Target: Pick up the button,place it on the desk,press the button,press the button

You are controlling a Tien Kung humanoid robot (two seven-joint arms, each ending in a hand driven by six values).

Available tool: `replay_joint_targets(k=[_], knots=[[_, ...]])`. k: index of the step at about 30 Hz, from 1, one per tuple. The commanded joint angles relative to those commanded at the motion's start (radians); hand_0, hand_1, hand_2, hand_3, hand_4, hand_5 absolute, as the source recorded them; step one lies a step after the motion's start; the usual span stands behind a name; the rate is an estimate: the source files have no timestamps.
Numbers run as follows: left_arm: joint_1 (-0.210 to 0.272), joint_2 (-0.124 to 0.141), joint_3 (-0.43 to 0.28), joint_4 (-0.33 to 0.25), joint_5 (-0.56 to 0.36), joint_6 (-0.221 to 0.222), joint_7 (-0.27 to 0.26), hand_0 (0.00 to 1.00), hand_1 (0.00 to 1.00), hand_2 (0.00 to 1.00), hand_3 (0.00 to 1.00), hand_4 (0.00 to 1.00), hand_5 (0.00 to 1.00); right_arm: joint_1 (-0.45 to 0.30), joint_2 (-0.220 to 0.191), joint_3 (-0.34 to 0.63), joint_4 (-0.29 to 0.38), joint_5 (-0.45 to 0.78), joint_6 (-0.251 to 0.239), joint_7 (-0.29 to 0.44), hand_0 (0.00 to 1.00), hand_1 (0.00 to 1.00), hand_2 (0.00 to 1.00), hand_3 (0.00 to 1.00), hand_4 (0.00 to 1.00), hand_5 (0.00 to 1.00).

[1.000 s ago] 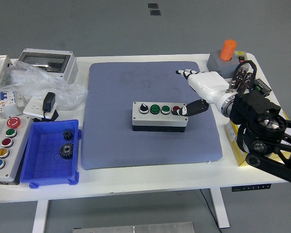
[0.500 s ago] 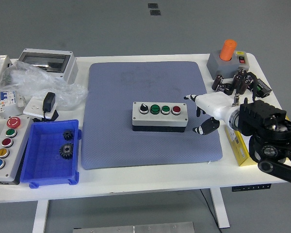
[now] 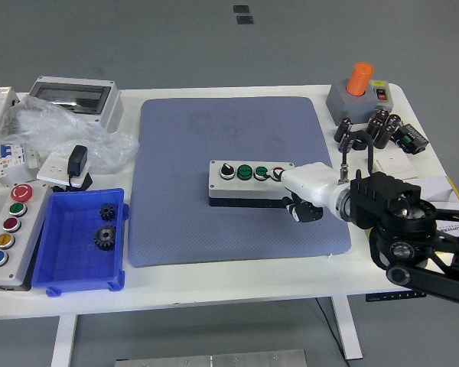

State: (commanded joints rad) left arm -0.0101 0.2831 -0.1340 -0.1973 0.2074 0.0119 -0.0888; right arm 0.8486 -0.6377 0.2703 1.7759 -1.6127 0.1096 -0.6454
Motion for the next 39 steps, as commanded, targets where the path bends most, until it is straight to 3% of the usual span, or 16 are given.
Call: replay_joint_targets(k=[7, 22, 29, 32, 39], knots=[[-0.003, 0.0, 0.002, 0.0, -0.002, 0.0, -0.002, 0.587, 0.627, 0.602, 0.611, 0.56, 0.38, 0.005, -0.003, 0.02, -0.013, 0.017, -0.002, 0.0, 0.59, 0.492, 0.291, 0.932, 0.35, 0.002], [-0.005, 0.001, -0.001, -0.001, 0.001, -0.001, -0.003, 0.587, 0.626, 0.602, 0.61, 0.562, 0.386, 0.018, 0.026, -0.004, -0.141, 0.06, -0.004, 0.005, 0.569, 0.473, 0.291, 0.928, 0.36, 0.002], [-0.006, 0.002, -0.008, -0.001, 0.006, -0.001, -0.005, 0.587, 0.626, 0.602, 0.61, 0.562, 0.386, 0.022, 0.024, -0.022, -0.138, 0.063, 0.004, 0.007, 0.561, 0.472, 0.29, 0.925, 0.366, 0.002], [-0.006, 0.001, -0.007, -0.001, 0.005, -0.001, -0.005, 0.587, 0.627, 0.602, 0.611, 0.562, 0.387, 0.019, 0.017, 0.01, -0.124, 0.054, -0.022, 0.018, 0.557, 0.472, 0.29, 0.919, 0.365, 0.002], [-0.004, 0.0, -0.001, 0.0, 0.0, 0.0, -0.003, 0.587, 0.627, 0.603, 0.611, 0.562, 0.387, -0.002, -0.02, 0.129, -0.095, 0.051, -0.151, 0.087, 0.556, 0.47, 0.29, 0.91, 0.371, 0.002]])
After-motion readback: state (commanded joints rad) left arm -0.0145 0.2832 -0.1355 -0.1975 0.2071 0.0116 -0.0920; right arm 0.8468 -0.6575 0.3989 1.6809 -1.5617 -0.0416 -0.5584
